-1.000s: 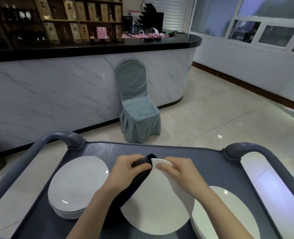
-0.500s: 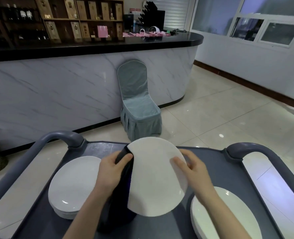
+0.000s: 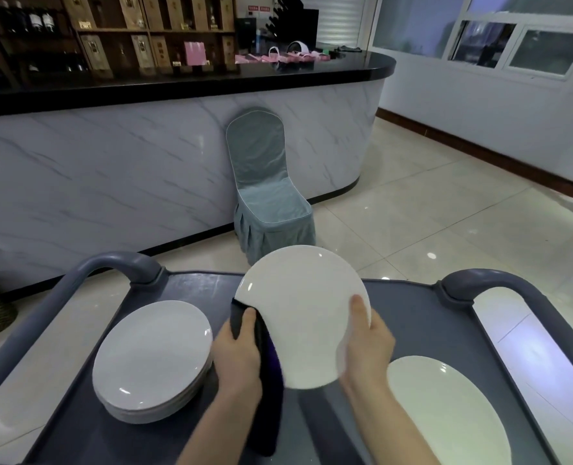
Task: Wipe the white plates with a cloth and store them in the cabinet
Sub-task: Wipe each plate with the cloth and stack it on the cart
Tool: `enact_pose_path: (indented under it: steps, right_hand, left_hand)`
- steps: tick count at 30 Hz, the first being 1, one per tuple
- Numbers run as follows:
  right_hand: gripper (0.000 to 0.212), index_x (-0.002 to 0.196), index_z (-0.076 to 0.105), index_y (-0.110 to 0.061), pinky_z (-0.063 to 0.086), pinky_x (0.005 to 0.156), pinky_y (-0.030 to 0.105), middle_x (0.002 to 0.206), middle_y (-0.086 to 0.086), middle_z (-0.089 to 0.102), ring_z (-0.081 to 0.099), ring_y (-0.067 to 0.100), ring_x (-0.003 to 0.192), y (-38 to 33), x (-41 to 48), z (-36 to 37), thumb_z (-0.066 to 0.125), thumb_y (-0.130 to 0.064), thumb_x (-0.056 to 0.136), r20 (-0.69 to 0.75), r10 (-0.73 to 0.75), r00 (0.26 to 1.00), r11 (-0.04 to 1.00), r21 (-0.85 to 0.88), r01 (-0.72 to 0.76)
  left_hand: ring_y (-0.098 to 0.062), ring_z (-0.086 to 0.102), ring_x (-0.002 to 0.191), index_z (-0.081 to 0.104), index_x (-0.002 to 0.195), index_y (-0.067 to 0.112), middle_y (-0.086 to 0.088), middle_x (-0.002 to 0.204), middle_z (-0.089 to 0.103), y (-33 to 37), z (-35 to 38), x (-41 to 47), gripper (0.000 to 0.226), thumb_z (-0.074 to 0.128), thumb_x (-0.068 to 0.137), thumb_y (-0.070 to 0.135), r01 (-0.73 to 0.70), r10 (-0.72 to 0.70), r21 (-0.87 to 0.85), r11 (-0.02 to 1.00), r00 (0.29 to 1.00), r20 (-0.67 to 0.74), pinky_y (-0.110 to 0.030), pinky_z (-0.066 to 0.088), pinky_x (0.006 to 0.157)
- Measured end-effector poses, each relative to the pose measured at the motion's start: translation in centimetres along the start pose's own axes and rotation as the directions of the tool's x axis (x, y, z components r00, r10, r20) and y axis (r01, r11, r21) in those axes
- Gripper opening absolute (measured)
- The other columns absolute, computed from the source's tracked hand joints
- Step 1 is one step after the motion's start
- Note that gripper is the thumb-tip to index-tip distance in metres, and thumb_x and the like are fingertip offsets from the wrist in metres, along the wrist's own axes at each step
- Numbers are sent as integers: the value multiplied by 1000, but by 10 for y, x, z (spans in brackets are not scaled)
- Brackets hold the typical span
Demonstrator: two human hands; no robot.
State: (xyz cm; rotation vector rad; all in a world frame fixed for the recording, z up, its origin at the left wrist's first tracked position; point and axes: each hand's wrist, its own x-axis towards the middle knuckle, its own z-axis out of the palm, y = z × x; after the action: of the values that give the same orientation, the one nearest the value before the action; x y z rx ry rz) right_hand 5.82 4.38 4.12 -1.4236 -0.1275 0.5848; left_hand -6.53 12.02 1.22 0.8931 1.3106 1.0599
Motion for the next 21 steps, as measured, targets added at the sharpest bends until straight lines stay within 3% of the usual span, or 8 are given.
enact_pose_path:
  steps: [4, 8, 9, 11, 12, 14, 17, 21]
  right_hand:
    - [21, 94, 70, -28, 52, 65, 22, 86, -14, 75, 70, 7, 82, 16, -13, 1, 52, -36, 100, 42, 47, 998, 999, 16, -48]
    - [34, 123, 58, -50, 48, 90, 12, 121, -31, 64, 60, -2, 117, 8, -9, -36, 65, -42, 91, 393, -297, 871, 882, -238, 408]
    - [50, 134, 50, -51, 42, 100, 11, 137, -28, 55, 50, -4, 128, 3, -7, -45, 67, -48, 88, 481, -401, 780, 759, -302, 577]
    - [67, 147, 45, -32, 29, 118, 27, 158, -6, 38, 33, 10, 146, -2, 0, -56, 65, -56, 88, 763, -482, 431, 238, -359, 902]
    - [66, 146, 48, -24, 28, 120, 39, 159, 2, 36, 31, 18, 148, -3, 4, -57, 62, -57, 90, 864, -437, 250, -29, -291, 956]
    - [48, 138, 59, -21, 36, 115, 48, 152, 7, 46, 40, 26, 142, -5, 7, -52, 56, -47, 97, 940, -339, 42, -307, -153, 939]
    - [47, 129, 67, -20, 50, 102, 43, 137, 8, 61, 58, 29, 127, -5, 6, -40, 67, -8, 84, 963, -254, -95, -427, -23, 904]
    - [45, 125, 69, -25, 60, 79, 29, 129, -2, 67, 67, 17, 114, -5, -1, -35, 79, -21, 81, 933, -358, -20, -306, -97, 947]
  left_hand:
    - [-19, 65, 85, 68, 86, 18, -2, 91, 70, -2, -1, 2, 12, 64, 94, 25, 103, -103, -66, 992, 995, 2, -30, 51, 74]
    - [-23, 67, 79, 71, 81, 14, -5, 83, 75, 18, -18, 26, 14, 67, 92, 22, 98, -95, -53, 994, 994, 58, -32, 54, 69]
    - [-22, 68, 76, 71, 81, 14, -4, 79, 75, 24, -21, 31, 14, 67, 92, 22, 81, -78, -43, 996, 995, 55, -30, 53, 65]
    - [-21, 69, 72, 71, 82, 14, -2, 76, 75, 35, -25, 41, 12, 67, 92, 20, 82, -80, -15, 997, 993, 88, -29, 53, 63]
    - [-20, 69, 70, 71, 84, 14, -2, 75, 75, 40, -27, 46, 11, 66, 92, 20, 92, -94, 20, 996, 987, 129, -29, 53, 62]
    - [-19, 71, 67, 71, 89, 11, -4, 76, 76, 49, -28, 52, 11, 65, 93, 19, 89, -121, 140, 986, 964, 235, -28, 53, 59]
    - [-21, 73, 72, 71, 94, 6, -9, 83, 77, 57, -26, 51, 16, 62, 94, 18, 65, -145, 248, 966, 937, 319, -31, 55, 64]
    - [-21, 72, 70, 71, 90, 5, -13, 83, 75, 58, -20, 42, 22, 57, 96, 22, 286, -272, 14, 958, 895, 354, -33, 55, 73]
